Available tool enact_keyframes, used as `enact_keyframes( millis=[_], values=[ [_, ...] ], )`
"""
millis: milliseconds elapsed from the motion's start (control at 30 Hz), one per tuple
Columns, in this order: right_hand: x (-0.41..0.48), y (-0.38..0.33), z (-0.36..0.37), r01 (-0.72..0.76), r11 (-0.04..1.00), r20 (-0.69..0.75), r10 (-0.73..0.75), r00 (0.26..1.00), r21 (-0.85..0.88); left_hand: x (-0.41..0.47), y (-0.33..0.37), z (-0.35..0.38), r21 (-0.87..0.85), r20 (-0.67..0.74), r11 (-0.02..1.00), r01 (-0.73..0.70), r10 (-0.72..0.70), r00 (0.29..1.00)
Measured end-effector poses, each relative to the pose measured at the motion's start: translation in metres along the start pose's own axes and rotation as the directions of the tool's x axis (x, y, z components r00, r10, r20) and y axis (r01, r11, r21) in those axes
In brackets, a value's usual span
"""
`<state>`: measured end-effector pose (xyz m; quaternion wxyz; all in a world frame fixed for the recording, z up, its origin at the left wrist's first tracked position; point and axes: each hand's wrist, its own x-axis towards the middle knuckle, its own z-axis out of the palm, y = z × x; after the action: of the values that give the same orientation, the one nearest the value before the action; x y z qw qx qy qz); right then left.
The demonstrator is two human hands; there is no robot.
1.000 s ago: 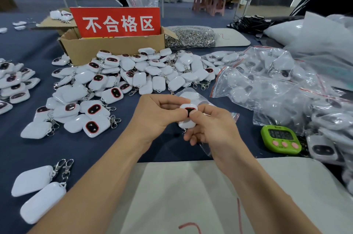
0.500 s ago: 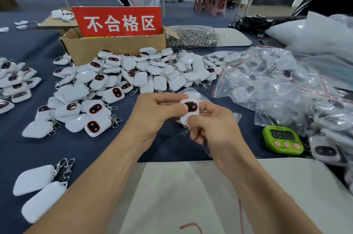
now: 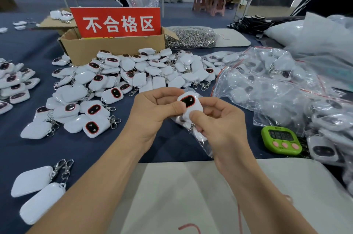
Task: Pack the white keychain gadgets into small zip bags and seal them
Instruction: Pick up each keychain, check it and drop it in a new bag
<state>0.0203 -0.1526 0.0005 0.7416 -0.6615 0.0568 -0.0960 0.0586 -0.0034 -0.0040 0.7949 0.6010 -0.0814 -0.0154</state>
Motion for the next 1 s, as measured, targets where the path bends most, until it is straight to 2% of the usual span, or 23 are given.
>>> enact_keyframes(
  millis=[67,133,233,300,400,600,733,867,1000],
  values=[
    [0.003,0.0,-0.003,0.042,0.999,-0.079,-0.044,0.996,-0.016,0.0,-0.002,0.0,0.081,-0.011,0.995,-0.052,0.053,0.999],
    [0.007,0.001,-0.007,0.091,0.991,-0.128,-0.104,0.986,-0.101,0.0,-0.006,0.001,0.254,-0.024,0.962,-0.099,0.109,0.994],
    [0.008,0.003,-0.008,0.146,0.958,-0.15,-0.187,0.971,-0.248,-0.003,-0.01,0.004,0.485,-0.029,0.863,-0.139,0.175,0.984],
    [0.007,0.004,-0.006,0.174,0.936,-0.15,-0.228,0.962,-0.307,-0.005,-0.01,0.006,0.572,-0.029,0.804,-0.16,0.215,0.976],
    [0.007,0.005,-0.005,0.185,0.925,-0.152,-0.246,0.957,-0.332,-0.005,-0.011,0.005,0.573,-0.033,0.802,-0.17,0.229,0.973],
    [0.007,0.004,-0.008,0.135,0.958,-0.147,-0.176,0.973,-0.254,-0.006,-0.009,0.006,0.577,-0.013,0.794,-0.193,0.245,0.969],
    [0.008,0.005,-0.008,0.13,0.965,-0.135,-0.163,0.977,-0.228,-0.01,-0.006,0.009,0.628,0.02,0.744,-0.228,0.277,0.961],
    [0.008,0.006,-0.009,0.133,0.966,-0.129,-0.164,0.978,-0.222,-0.013,-0.006,0.012,0.609,0.029,0.754,-0.245,0.288,0.957],
    [0.008,0.006,-0.008,0.179,0.935,-0.134,-0.228,0.964,-0.306,-0.011,-0.009,0.011,0.615,0.017,0.752,-0.237,0.288,0.958]
  ],
)
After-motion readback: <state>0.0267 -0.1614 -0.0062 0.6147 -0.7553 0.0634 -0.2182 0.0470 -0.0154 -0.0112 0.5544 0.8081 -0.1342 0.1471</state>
